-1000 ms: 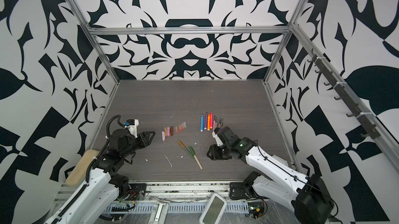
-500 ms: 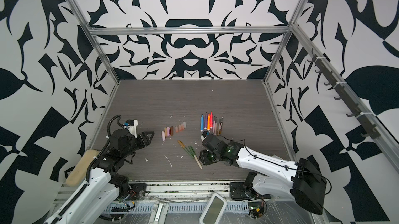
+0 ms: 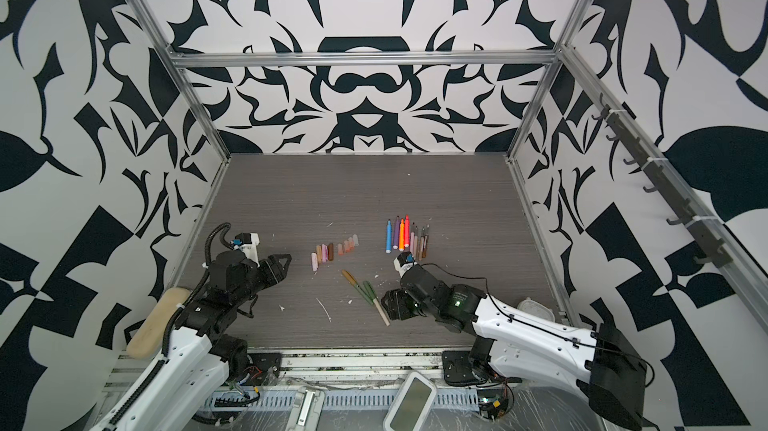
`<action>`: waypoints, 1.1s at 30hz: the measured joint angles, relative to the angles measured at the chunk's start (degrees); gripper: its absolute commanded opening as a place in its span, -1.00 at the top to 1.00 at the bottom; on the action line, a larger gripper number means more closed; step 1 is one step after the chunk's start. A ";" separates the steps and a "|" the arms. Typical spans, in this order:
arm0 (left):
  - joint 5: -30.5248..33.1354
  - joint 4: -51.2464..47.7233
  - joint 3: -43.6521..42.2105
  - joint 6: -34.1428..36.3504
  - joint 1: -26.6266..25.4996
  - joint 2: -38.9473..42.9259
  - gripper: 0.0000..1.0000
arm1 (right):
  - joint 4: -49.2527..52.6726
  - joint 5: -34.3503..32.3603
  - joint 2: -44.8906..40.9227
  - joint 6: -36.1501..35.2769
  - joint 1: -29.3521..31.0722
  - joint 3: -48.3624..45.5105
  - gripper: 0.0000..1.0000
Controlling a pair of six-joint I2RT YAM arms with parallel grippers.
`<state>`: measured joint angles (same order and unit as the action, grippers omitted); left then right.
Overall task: Open the pen caps
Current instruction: 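Move the right gripper over the green-capped cream pen near the robot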
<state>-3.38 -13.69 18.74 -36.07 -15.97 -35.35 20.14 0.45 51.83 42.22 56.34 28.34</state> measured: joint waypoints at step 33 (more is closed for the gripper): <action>1.70 0.66 6.14 0.13 -0.02 -18.08 -0.17 | -11.30 6.47 8.90 -1.86 -7.72 -2.40 -0.93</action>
<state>-1.67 -13.04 24.88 -35.94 -15.99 -53.43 8.84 6.92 60.73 40.36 48.62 25.93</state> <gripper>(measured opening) 0.584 0.982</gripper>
